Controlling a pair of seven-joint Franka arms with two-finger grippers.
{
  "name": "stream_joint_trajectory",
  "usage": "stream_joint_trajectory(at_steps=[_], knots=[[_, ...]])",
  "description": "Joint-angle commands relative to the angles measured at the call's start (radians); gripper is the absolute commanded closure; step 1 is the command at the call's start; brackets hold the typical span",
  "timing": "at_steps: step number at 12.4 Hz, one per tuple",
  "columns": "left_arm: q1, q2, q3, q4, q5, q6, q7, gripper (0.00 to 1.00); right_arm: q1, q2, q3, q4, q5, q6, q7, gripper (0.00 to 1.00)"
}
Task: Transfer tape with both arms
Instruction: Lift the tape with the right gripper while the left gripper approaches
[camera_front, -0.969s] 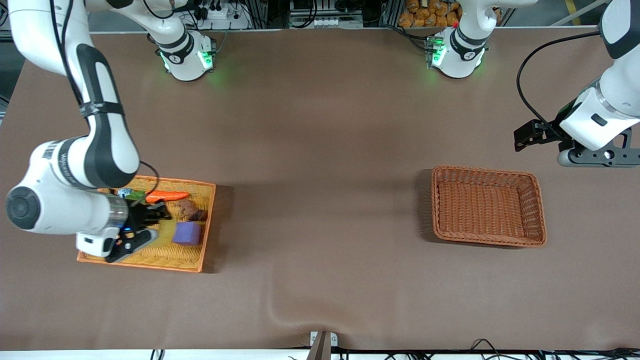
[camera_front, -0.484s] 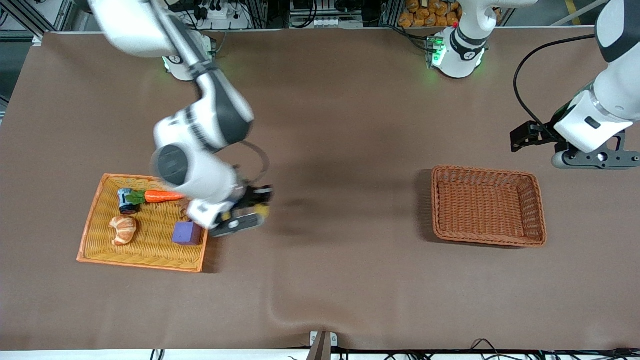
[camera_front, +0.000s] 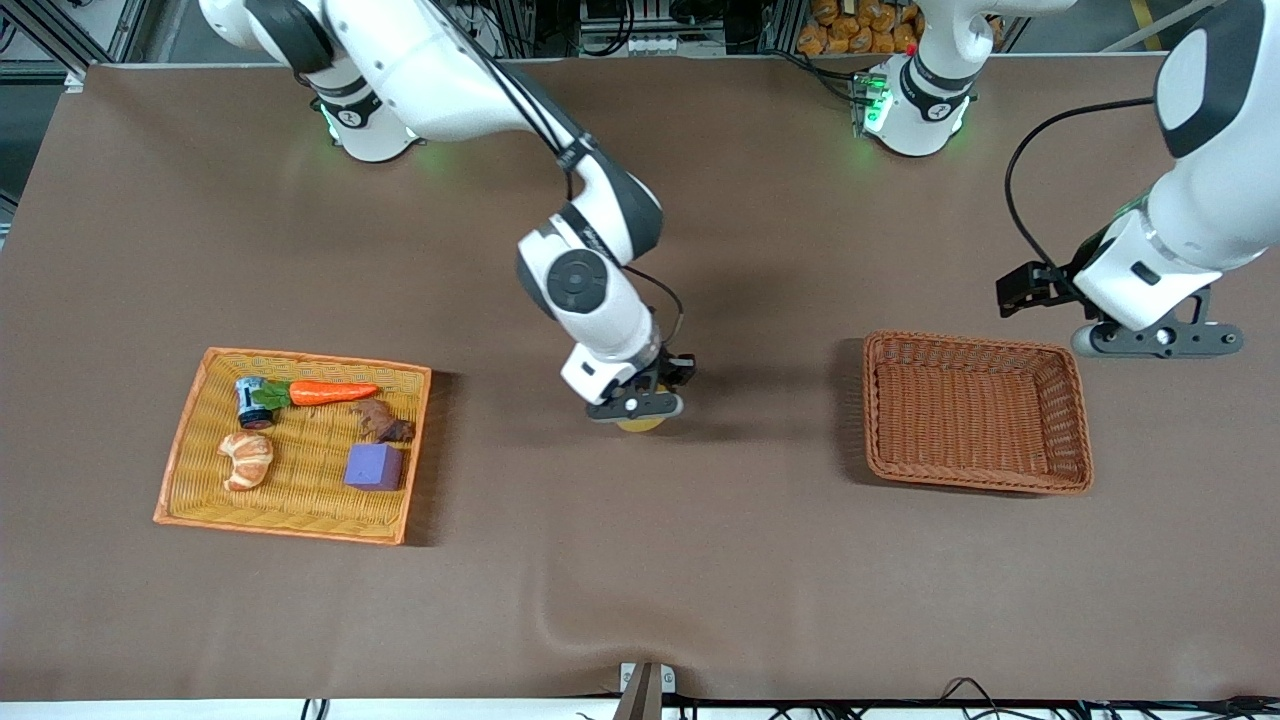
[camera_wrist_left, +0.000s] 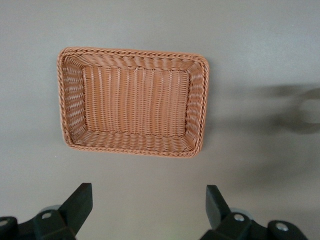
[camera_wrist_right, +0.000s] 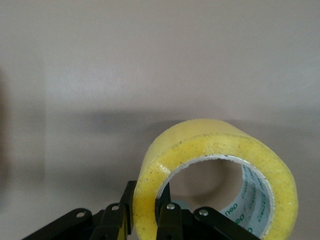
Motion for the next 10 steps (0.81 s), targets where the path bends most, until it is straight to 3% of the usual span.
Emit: stream_joint_trajectory(at_steps=[1,2,3,4,5,6,10], knots=[[0.006,-0.008,-0.039,-0.081,-0.045,0.074,-0.073,0.0,0.022,0.071,-0.026,0.116,-0.009,-0.026,0.068,1.0],[0.006,-0.013,-0.044,-0.111,-0.093,0.102,-0.134,0.0,0.025,0.076,-0.024,0.116,-0.008,-0.024,0.076,0.93],[0.0,-0.013,-0.05,-0.122,-0.095,0.122,-0.159,0.0,0.039,0.073,-0.029,0.116,-0.012,-0.027,0.097,0.54],[-0.003,-0.01,-0.072,-0.124,-0.093,0.124,-0.178,0.0,0.024,0.045,-0.032,0.114,-0.017,-0.053,0.122,0.28],[-0.005,-0.004,-0.082,-0.125,-0.092,0.125,-0.195,0.0,0.01,0.012,-0.052,0.114,-0.017,-0.12,0.121,0.14],[-0.012,0.001,-0.089,-0.13,-0.092,0.134,-0.207,0.0,0.007,-0.016,-0.078,0.114,-0.017,-0.195,0.114,0.05],[-0.084,0.06,-0.096,-0.164,-0.092,0.254,-0.332,0.0,-0.019,-0.252,-0.207,0.007,-0.015,-0.345,-0.058,0.0]])
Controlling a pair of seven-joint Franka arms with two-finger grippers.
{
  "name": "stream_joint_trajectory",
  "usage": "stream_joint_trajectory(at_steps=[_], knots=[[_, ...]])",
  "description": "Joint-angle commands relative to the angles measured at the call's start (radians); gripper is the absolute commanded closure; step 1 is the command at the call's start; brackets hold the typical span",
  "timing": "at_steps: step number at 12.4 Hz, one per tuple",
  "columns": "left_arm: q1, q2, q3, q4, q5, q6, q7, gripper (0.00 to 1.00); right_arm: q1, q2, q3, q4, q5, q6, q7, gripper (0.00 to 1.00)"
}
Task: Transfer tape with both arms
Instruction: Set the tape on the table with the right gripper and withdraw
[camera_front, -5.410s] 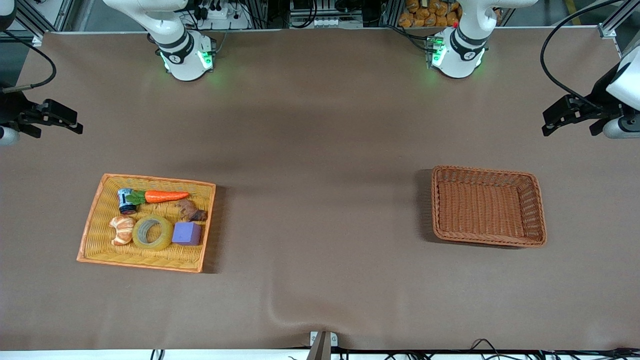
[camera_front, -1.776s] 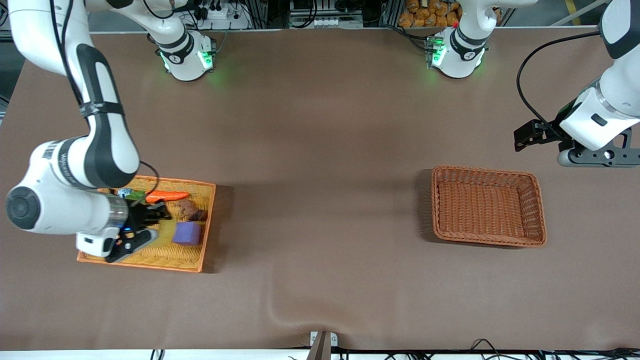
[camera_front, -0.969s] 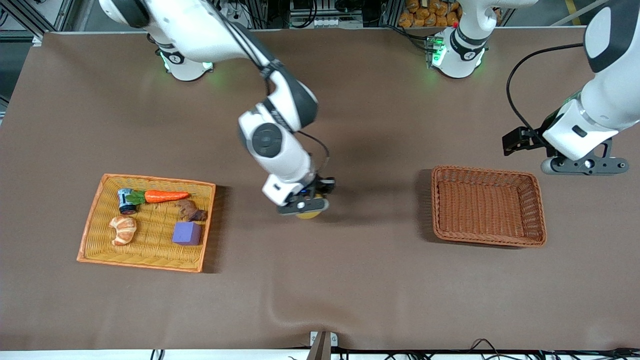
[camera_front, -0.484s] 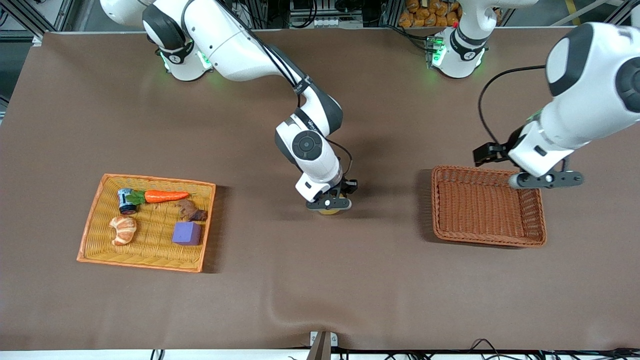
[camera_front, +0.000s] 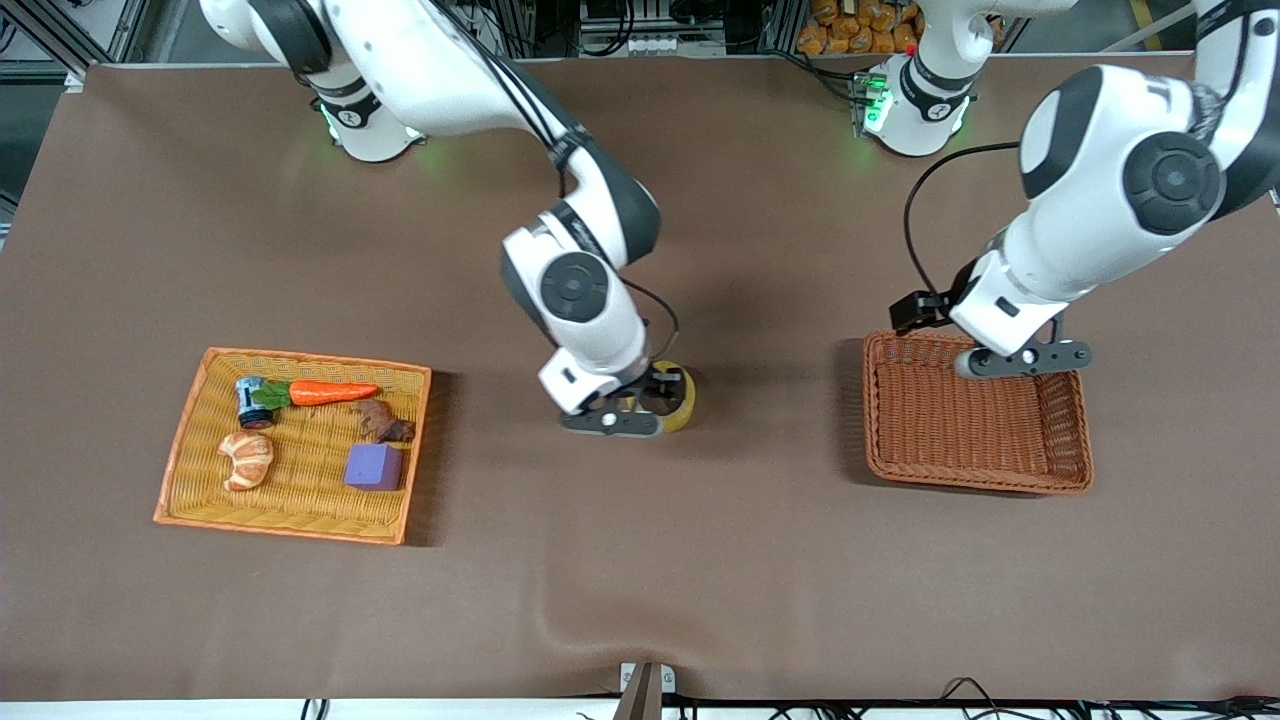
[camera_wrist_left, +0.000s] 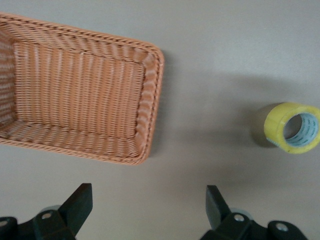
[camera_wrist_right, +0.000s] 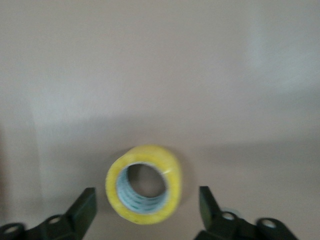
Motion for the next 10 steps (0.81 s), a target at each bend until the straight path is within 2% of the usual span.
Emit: stream_joint_trajectory(at_steps=[1,3,5,8,10], knots=[[-0.073,0.061,0.0,-0.011,-0.015,0.089,-0.126,0.0,-0.011,-0.184,-0.07,-0.148,-0.013,-0.034,-0.138,0.0],[-0.139,0.134,0.002,-0.003,-0.013,0.157,-0.255,0.0,-0.025,-0.28,-0.131,-0.182,-0.027,-0.124,-0.237,0.0],[-0.212,0.207,0.003,0.003,-0.012,0.252,-0.339,0.0,-0.062,-0.353,-0.206,-0.188,-0.027,-0.285,-0.397,0.0],[-0.292,0.332,0.002,0.089,0.034,0.363,-0.401,0.0,-0.176,-0.458,-0.211,-0.213,-0.028,-0.408,-0.526,0.0],[-0.35,0.424,0.005,0.162,0.036,0.432,-0.427,0.0,-0.242,-0.531,-0.211,-0.256,-0.075,-0.42,-0.621,0.0]])
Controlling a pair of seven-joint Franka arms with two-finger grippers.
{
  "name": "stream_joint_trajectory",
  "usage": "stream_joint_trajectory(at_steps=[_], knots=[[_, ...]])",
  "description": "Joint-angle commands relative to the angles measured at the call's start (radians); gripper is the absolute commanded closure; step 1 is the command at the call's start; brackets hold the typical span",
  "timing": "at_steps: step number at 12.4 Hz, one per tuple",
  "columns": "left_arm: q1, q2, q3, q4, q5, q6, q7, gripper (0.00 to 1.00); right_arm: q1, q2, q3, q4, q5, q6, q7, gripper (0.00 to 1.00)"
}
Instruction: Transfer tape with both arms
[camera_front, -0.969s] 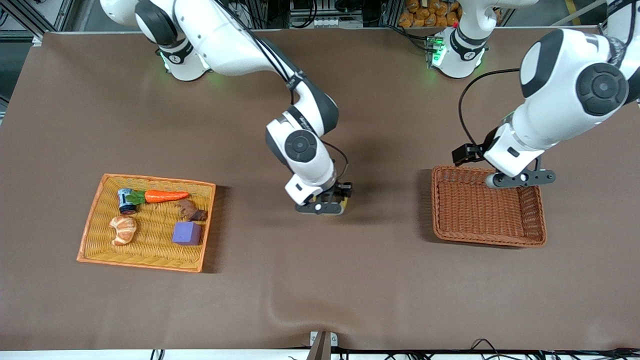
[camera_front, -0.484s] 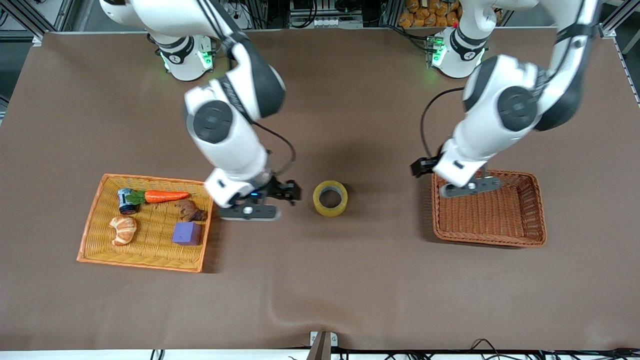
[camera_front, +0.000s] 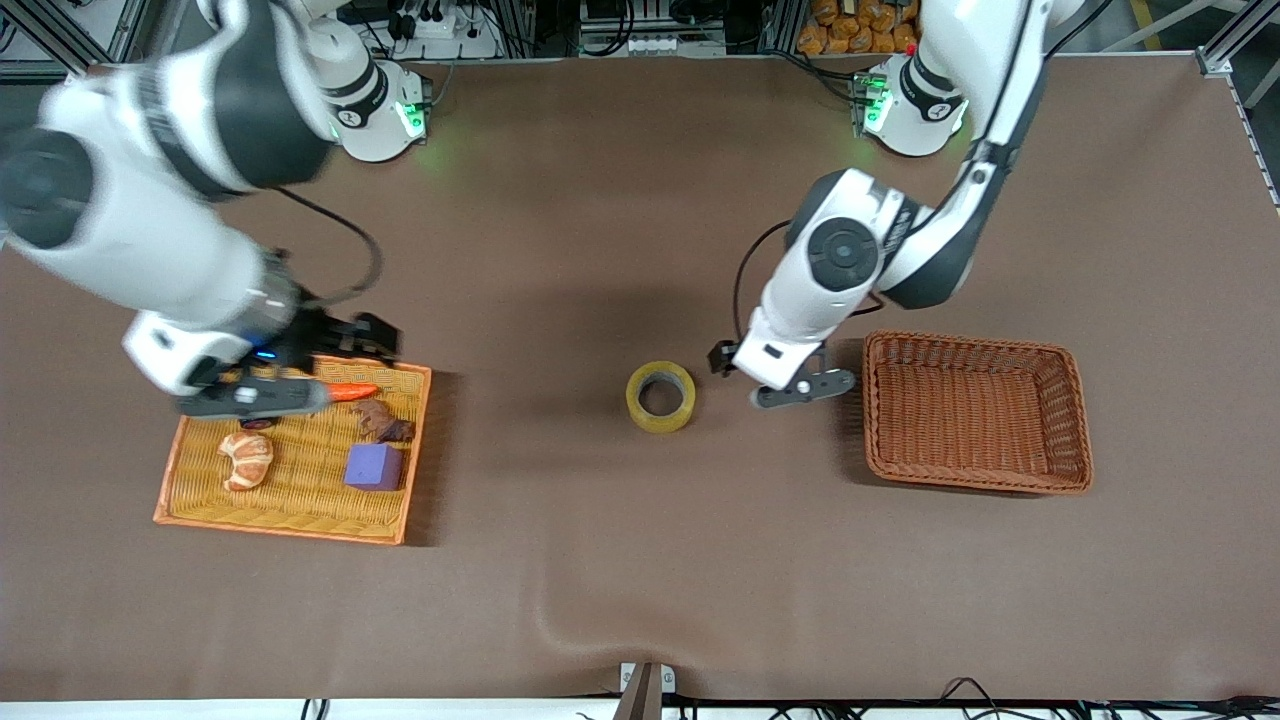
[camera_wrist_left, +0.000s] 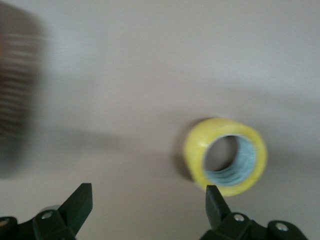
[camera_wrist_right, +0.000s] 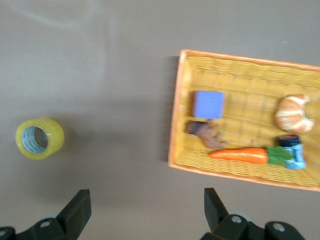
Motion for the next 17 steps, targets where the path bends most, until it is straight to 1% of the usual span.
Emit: stream_joint_trajectory(at_steps=[1,3,4,5,6,7,8,9,10,11,12,13,14,15,16,17], knots=[[-0.055,0.135,0.01,0.129,0.03,0.078,-0.057,0.0,-0.074,-0.131,0.022,-0.115,-0.074,0.0,-0.125,0.0],[-0.076,0.206,0.01,0.154,0.031,0.16,-0.063,0.0,-0.134,-0.179,0.025,-0.158,-0.077,-0.042,-0.143,0.0],[-0.099,0.22,0.02,0.154,0.036,0.171,-0.066,0.0,-0.173,-0.197,0.029,-0.175,-0.08,-0.082,-0.146,0.0],[-0.103,0.221,0.028,0.143,0.063,0.171,-0.066,0.0,-0.223,-0.217,0.057,-0.19,-0.089,-0.089,-0.166,0.0],[-0.101,0.223,0.028,0.131,0.091,0.168,-0.066,0.07,-0.295,-0.243,0.118,-0.209,-0.123,-0.09,-0.192,0.0],[-0.101,0.229,0.028,0.122,0.102,0.168,-0.066,0.12,-0.365,-0.272,0.182,-0.233,-0.144,-0.092,-0.191,0.0],[-0.104,0.237,0.028,0.123,0.102,0.168,-0.066,0.18,-0.444,-0.308,0.237,-0.277,-0.146,-0.08,-0.194,0.0],[-0.104,0.24,0.028,0.12,0.103,0.165,-0.064,0.18,-0.496,-0.329,0.268,-0.296,-0.146,-0.063,-0.199,0.0],[-0.104,0.241,0.028,0.117,0.117,0.162,-0.064,0.22,-0.513,-0.331,0.272,-0.295,-0.144,-0.052,-0.199,0.0],[-0.104,0.255,0.028,0.114,0.135,0.162,-0.066,0.29,-0.541,-0.329,0.272,-0.292,-0.135,-0.04,-0.199,0.0],[-0.106,0.272,0.028,0.117,0.142,0.163,-0.066,0.41,-0.55,-0.319,0.27,-0.272,-0.135,-0.044,-0.206,0.0],[-0.109,0.287,0.028,0.12,0.143,0.163,-0.066,0.49,-0.549,-0.304,0.269,-0.238,-0.137,-0.076,-0.205,0.0],[-0.11,0.29,0.028,0.122,0.143,0.163,-0.066,0.58,-0.549,-0.3,0.269,-0.23,-0.146,-0.102,-0.2,0.0],[-0.11,0.289,0.027,0.123,0.143,0.163,-0.066,0.69,-0.553,-0.299,0.269,-0.23,-0.149,-0.098,-0.202,0.0],[-0.11,0.286,0.028,0.125,0.145,0.163,-0.058,0.98,-0.558,-0.299,0.267,-0.235,-0.154,-0.072,-0.211,0.0],[-0.104,0.28,0.027,0.126,0.146,0.163,-0.054,1.0,-0.556,-0.305,0.267,-0.256,-0.167,-0.028,-0.211,0.0]])
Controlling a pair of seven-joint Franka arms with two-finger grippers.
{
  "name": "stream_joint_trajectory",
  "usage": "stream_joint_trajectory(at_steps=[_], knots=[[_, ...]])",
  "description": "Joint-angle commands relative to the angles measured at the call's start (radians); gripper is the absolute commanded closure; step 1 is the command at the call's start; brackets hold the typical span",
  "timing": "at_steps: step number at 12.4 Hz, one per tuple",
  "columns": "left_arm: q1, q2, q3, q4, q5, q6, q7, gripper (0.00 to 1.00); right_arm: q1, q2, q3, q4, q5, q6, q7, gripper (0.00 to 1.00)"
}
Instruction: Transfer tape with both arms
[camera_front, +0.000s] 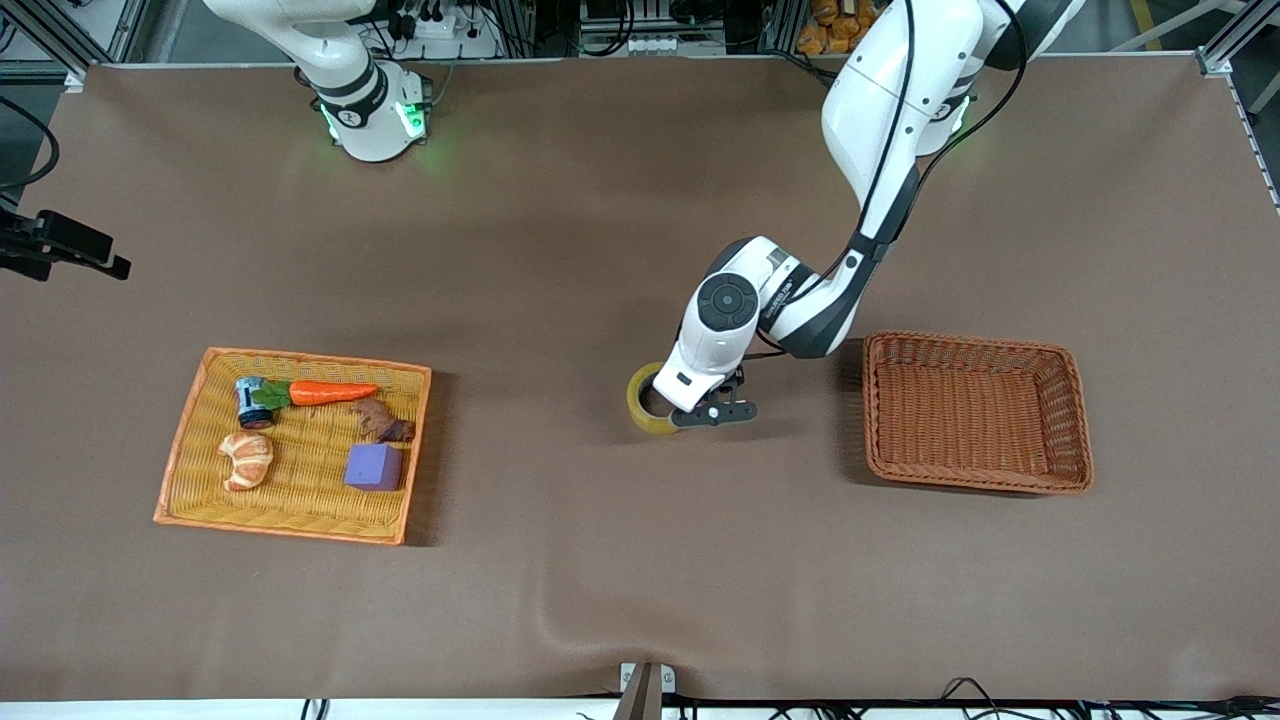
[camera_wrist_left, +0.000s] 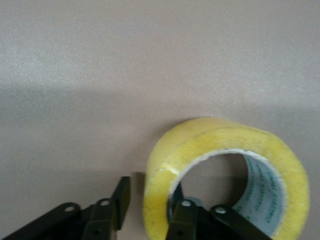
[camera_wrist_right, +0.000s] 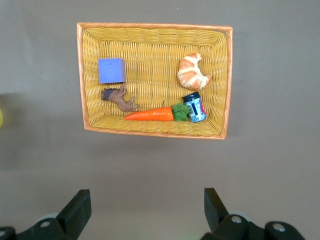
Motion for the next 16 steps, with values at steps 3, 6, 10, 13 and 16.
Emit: stream_joint_trajectory(at_steps=[3,6,10,13,16], knots=[[0.048,-0.082,0.01,0.011,0.03,-0.061,0.003,1.0,-0.028,-0.025,0.029,-0.059,-0.082,0.075,-0.013,0.0],[0.125,-0.238,0.008,0.002,0.03,-0.238,0.085,1.0,-0.024,-0.099,0.031,-0.183,-0.094,0.177,-0.034,0.0],[0.302,-0.395,-0.002,-0.097,0.018,-0.331,0.312,1.0,-0.025,-0.084,0.031,-0.15,-0.083,0.119,-0.026,0.0],[0.445,-0.461,-0.002,-0.227,0.016,-0.32,0.48,1.0,-0.022,-0.082,0.031,-0.128,-0.082,0.079,-0.025,0.0],[0.556,-0.481,-0.002,-0.35,0.018,-0.235,0.562,1.0,-0.022,-0.079,0.031,-0.127,-0.082,0.074,-0.027,0.0]])
